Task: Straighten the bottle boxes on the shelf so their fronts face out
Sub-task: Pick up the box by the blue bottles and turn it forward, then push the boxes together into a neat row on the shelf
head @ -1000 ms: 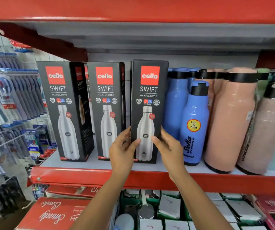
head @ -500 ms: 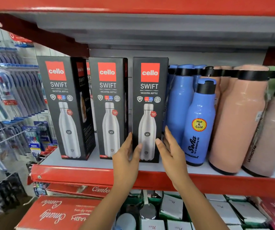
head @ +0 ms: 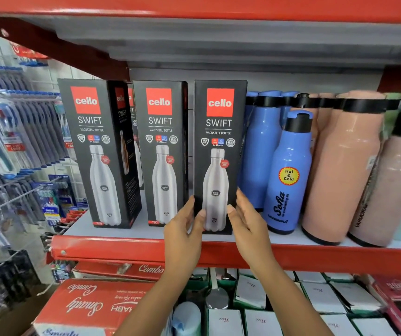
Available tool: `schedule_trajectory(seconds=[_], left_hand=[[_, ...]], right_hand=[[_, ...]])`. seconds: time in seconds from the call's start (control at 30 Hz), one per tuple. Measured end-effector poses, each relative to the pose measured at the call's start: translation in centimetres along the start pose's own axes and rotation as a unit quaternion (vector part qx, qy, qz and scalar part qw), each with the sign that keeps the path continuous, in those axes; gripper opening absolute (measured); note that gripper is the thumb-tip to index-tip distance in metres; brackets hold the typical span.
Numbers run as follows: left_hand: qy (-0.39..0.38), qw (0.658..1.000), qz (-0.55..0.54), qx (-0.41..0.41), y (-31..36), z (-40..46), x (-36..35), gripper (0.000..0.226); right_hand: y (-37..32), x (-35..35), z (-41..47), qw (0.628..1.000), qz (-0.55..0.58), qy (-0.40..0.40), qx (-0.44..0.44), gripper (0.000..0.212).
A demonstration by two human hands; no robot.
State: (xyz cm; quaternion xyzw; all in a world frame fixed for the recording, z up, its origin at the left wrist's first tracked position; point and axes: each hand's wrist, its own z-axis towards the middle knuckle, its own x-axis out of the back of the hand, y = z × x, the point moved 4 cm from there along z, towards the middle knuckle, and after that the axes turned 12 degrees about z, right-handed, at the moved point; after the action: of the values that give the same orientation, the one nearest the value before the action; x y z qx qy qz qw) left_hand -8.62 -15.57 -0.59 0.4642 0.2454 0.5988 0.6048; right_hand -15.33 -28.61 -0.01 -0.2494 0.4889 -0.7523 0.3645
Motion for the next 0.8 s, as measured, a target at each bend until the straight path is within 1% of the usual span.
schedule_trajectory(seconds=[0.2, 0.4, 0.53, 0.6, 0.67, 0.7, 0.8], left_hand=[[-0.003, 1.0, -0.021, 0.005, 0.7, -1.4, 0.6, 0.047], [-0.007, 1.0, -0.025, 0.009, 1.1, -2.3, 1.0, 0.047], [-0.025, 0.999, -0.034, 0.014, 1.3, -2.4, 1.3, 0.048], [-0.037, 0.998, -0.038, 0.018, 1.3, -2.4, 1.5, 0.05], [-0.042, 0.998, -0.038, 0.023, 1.3, -2.5, 2.1, 0.052], [-0.04, 0.998, -0.039, 0.025, 1.3, -2.5, 2.6, 0.052], [-0.017, 0.999, -0.034, 0.027, 1.1, -2.5, 4.5, 0.047]], right_hand=[[-0.9, 0.2, -1.6, 1.0, 0.002, 0.016, 0.012, 0.052], [-1.6, 0.2, -2.6, 1.0, 0.005, 0.015, -0.002, 0.053], [-1.8, 0.0, -2.8, 1.0, -0.009, 0.005, 0.002, 0.057], [-1.8, -0.2, -3.0, 1.0, -0.021, 0.017, 0.013, 0.061], [-2.1, -0.5, -3.4, 0.997, -0.024, 0.054, 0.049, 0.063], [-2.5, -0.7, -3.8, 0.993, -0.03, 0.081, 0.079, 0.061], [-3.9, -1.3, -4.8, 0.969, -0.052, 0.157, 0.182, 0.046]])
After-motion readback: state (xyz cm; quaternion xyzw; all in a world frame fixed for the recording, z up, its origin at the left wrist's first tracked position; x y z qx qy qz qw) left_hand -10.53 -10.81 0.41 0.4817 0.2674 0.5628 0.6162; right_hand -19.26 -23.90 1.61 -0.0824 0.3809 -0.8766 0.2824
